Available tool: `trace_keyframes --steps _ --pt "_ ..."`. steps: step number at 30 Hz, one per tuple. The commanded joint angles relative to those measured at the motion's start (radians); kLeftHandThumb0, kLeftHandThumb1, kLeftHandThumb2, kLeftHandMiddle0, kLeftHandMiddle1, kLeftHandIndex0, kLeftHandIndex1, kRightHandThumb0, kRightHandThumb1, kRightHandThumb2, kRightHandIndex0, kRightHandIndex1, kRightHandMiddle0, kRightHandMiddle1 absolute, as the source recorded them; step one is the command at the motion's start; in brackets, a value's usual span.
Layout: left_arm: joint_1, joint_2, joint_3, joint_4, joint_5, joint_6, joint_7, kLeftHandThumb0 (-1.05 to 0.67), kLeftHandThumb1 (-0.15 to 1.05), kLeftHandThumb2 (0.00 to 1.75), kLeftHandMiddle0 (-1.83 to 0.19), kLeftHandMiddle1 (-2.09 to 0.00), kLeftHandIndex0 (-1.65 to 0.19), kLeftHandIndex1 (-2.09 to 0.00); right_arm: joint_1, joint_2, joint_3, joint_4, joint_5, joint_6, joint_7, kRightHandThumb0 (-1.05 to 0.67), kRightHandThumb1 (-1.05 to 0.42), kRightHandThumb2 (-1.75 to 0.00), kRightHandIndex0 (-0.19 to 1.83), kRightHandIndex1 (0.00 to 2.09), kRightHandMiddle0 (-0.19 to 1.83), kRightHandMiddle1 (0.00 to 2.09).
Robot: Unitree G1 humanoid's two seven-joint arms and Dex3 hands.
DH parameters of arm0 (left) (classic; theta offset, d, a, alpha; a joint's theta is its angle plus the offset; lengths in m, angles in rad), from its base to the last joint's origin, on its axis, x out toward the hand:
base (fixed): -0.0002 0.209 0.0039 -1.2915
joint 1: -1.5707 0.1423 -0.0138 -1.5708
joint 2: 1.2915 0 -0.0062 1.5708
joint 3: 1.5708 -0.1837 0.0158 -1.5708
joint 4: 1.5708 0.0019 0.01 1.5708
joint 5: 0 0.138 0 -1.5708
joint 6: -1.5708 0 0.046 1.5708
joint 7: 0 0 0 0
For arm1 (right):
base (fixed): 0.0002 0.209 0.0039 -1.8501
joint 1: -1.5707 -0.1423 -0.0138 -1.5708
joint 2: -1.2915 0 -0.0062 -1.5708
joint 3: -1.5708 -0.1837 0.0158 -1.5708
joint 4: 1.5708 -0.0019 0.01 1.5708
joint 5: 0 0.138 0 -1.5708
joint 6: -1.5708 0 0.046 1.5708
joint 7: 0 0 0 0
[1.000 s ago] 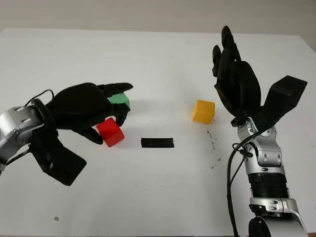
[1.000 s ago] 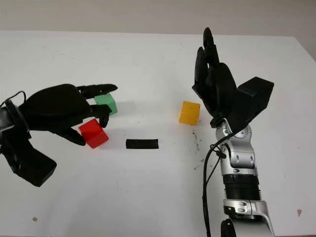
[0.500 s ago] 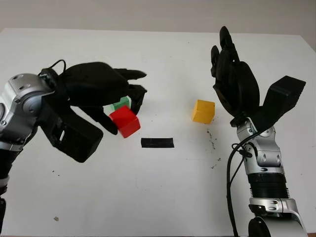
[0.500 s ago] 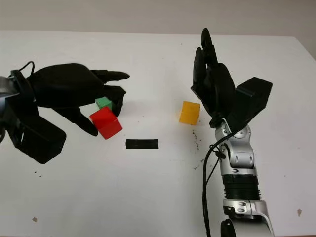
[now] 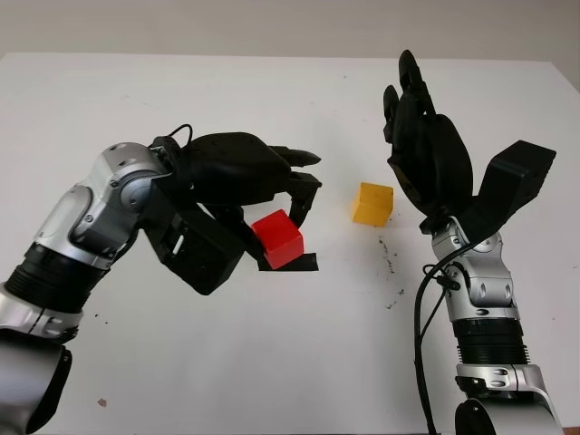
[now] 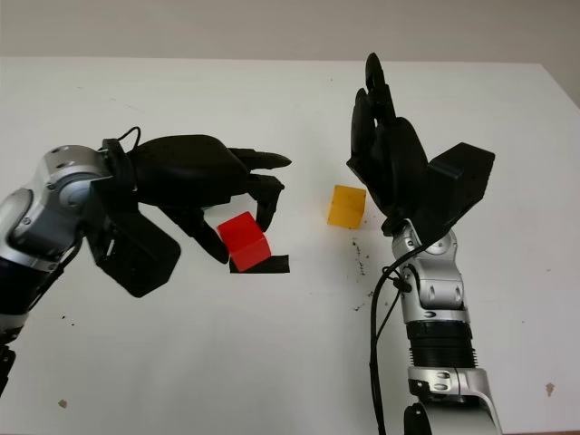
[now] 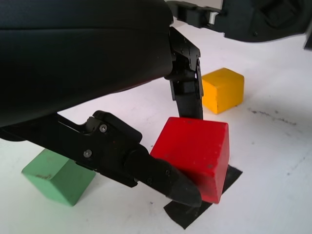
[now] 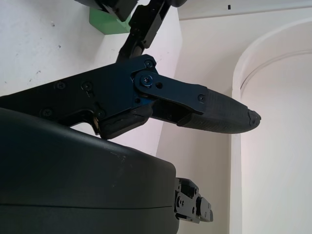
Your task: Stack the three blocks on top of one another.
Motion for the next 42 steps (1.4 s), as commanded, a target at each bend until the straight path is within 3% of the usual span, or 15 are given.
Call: trace_keyframes --steps 1,14,29,42 --pt "-0.031 -0.007 -0.021 0.012 0.03 -0.037 0.029 -0.48 0.95 0.05 -0.07 -0.06 -0.39 -1.48 0.01 0.0 -0.003 -0.021 -0.003 -0.014 -0.004 -0.8 -1.05 -0.74 -0.19 0.0 -0.19 0.0" --pt "-0.102 0.012 -0.096 0.176 0.255 -0.31 0.248 -0.52 0.91 0.06 -0.1 -0.06 -0.47 -1.27 0.01 0.001 -0.004 -0.021 -0.006 -0.023 -0.02 -0.79 -1.05 -0.72 -0.19 0.0 -0.19 0.0" --pt "-0.168 -0.006 -0.138 0.27 0.346 -0.404 0.381 -0.49 0.93 0.05 -0.09 -0.05 -0.42 -1.32 0.016 -0.001 -0.005 -0.034 -0.01 -0.013 -0.034 -0.79 -1.05 -0.71 -0.19 0.0 -0.19 0.0" --pt "-0.171 -0.012 -0.155 0.287 0.37 -0.414 0.438 -0.49 0.93 0.05 -0.01 -0.03 -0.35 -1.34 0.023 -0.001 -0.005 -0.024 -0.011 -0.033 -0.027 -0.79 -1.05 -0.72 -0.19 0.0 -0.19 0.0"
